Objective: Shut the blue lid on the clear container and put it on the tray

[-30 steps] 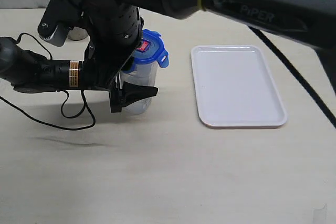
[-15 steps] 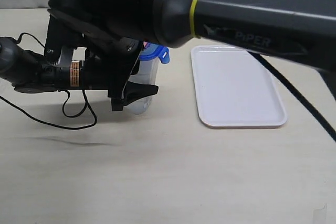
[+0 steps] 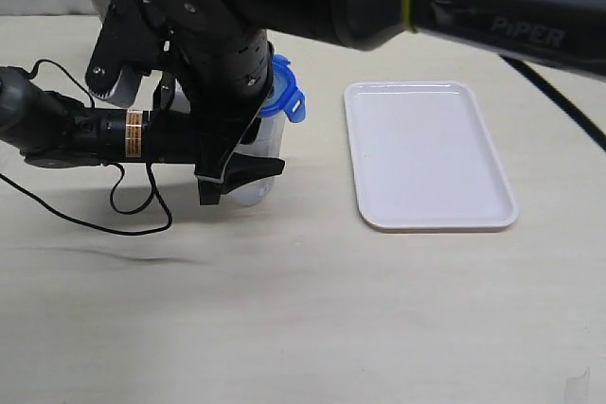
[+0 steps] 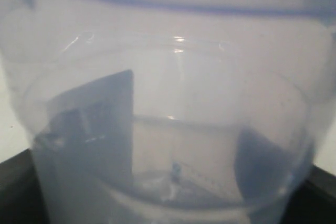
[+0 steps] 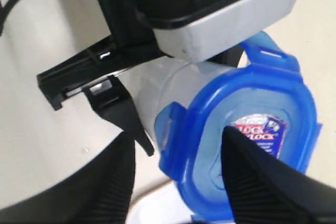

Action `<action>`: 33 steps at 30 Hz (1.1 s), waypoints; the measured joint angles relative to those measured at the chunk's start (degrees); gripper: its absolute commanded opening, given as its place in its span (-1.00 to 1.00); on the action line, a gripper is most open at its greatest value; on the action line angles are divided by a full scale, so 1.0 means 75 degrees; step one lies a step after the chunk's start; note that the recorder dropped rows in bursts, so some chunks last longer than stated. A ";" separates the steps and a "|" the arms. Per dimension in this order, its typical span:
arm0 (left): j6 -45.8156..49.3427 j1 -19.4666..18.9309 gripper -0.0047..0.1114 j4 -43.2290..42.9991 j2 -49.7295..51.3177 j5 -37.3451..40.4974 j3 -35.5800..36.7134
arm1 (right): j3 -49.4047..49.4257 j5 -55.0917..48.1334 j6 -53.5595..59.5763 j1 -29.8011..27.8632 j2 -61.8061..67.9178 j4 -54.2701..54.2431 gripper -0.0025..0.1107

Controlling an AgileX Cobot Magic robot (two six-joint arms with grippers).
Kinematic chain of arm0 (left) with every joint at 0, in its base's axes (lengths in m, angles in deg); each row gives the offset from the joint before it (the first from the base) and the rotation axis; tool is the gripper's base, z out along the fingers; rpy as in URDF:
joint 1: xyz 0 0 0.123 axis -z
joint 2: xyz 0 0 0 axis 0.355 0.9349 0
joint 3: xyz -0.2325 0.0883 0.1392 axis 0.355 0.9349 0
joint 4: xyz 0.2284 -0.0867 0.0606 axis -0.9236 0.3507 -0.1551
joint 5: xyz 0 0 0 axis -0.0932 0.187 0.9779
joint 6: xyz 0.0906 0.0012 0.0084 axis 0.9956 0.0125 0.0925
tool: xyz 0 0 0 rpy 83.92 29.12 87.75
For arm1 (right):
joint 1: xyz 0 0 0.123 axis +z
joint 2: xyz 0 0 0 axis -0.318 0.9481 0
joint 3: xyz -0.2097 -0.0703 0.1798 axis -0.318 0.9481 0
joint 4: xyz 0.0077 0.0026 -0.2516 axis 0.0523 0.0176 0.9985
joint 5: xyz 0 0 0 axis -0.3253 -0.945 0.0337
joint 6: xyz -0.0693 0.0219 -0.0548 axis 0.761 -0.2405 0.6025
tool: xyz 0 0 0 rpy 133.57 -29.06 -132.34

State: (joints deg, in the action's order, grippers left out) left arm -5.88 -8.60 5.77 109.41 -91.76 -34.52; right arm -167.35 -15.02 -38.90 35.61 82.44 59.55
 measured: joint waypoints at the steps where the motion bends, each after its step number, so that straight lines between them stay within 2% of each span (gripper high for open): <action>1: 0.0011 0.0000 -0.92 0.0000 0.0000 0.0000 0.0000 | 0.0017 0.0000 0.0000 -0.0043 -0.0044 -0.0164 -0.11; 9: -0.0005 0.0000 -0.92 0.0013 0.0000 0.0000 0.0000 | 0.0064 0.0229 0.0394 -0.0159 -0.0572 -0.1193 -0.11; 14: -0.0005 0.0000 -0.92 0.0013 0.0000 0.0000 0.0000 | 0.0064 0.0322 0.1049 -0.0437 -0.0950 -0.2723 -0.12; 26: -0.0005 0.0000 -0.92 0.0013 0.0000 0.0000 0.0000 | 0.0304 -0.0465 -0.0673 -0.2538 -0.1243 -0.5075 -0.21; 33: -0.0005 0.0000 -0.92 0.0013 0.0000 0.0000 0.0000 | 0.1562 0.0574 -0.0920 -0.3222 -0.1326 -0.5908 -0.21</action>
State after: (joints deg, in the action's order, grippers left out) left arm -5.92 -8.60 5.87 109.41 -91.76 -34.52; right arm -155.63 -10.72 -45.79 11.44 72.50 15.24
